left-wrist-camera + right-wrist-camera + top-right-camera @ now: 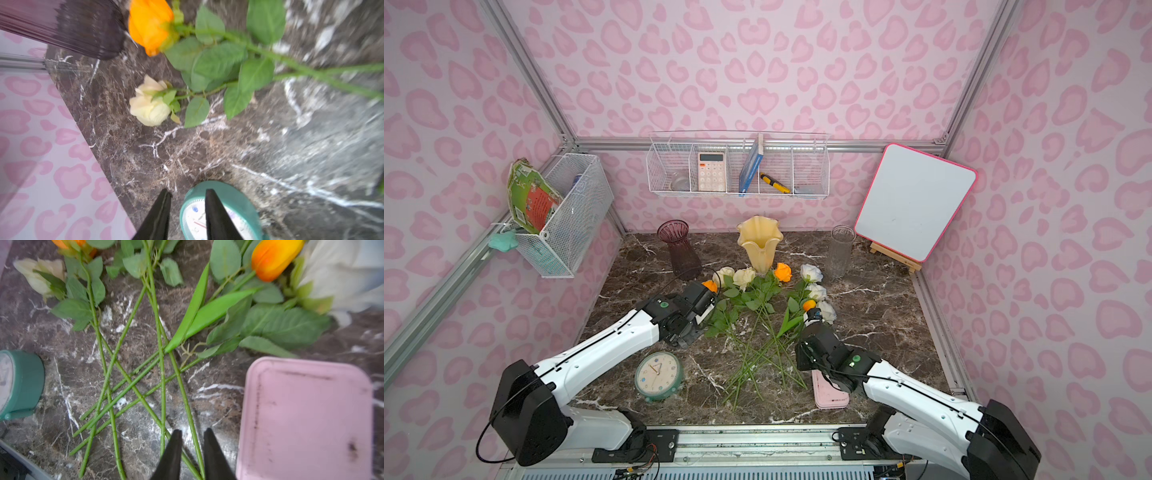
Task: Arrange the flowers in different vases according to their colors
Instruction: Move the distractor to the center of the board, then adjust the distractor at the center of the board.
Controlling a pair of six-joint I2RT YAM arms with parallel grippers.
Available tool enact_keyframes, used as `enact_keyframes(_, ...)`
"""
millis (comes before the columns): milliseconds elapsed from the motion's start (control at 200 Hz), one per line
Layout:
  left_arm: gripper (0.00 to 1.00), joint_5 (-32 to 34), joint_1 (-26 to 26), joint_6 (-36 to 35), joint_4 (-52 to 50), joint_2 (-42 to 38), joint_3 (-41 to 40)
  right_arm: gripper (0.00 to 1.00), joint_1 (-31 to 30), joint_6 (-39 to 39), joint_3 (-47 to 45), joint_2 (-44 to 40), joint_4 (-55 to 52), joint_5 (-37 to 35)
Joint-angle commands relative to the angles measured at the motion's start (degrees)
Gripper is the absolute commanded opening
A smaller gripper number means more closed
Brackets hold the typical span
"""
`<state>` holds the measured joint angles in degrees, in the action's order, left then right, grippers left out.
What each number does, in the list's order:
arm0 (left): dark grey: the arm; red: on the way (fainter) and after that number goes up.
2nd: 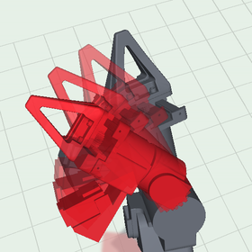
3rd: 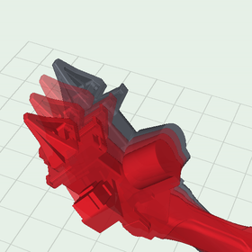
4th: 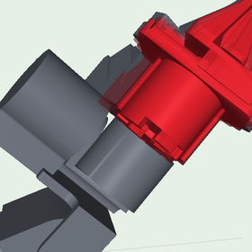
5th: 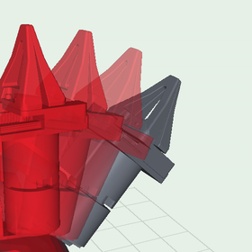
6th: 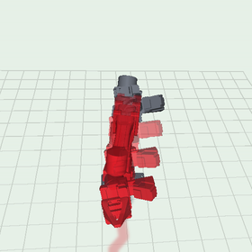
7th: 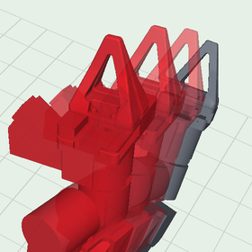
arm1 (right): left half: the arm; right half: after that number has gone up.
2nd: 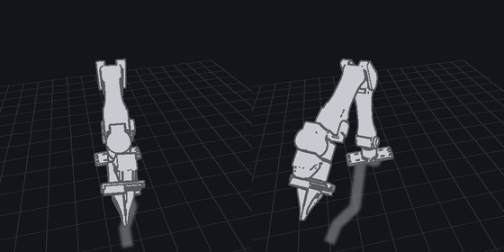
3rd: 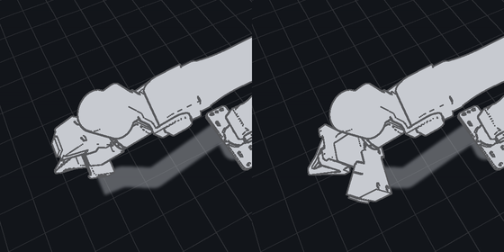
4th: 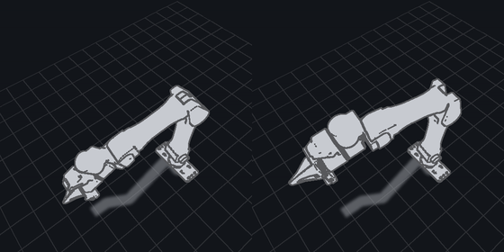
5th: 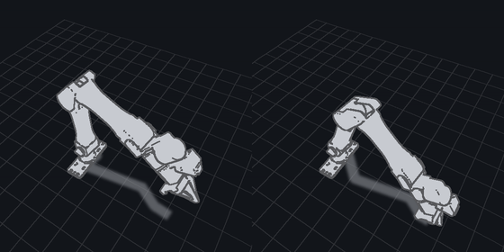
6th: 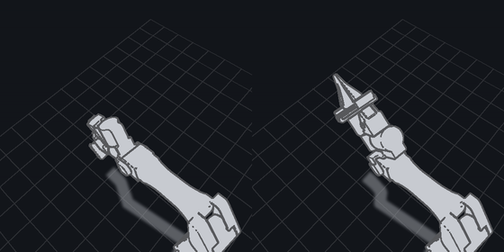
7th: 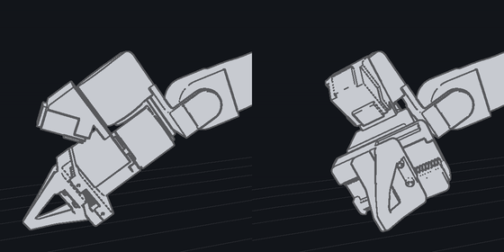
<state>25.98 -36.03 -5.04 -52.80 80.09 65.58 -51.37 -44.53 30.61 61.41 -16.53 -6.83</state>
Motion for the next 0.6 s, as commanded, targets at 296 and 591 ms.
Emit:
enact_keyframes(296, 0.18, -21.9, -5.2, 43.6, 0.8, 2.3, -4.6, 0.0, 5.3, -8.9, -2.4, 5.1, -0.6, 0.9)
enact_keyframes(591, 0.12, -21.7, -9.3, 54.1, 7.8, -6.9, -14.5, 0.0, 17.5, -11.1, -1.9, 7.4, -7.2, -5.6)
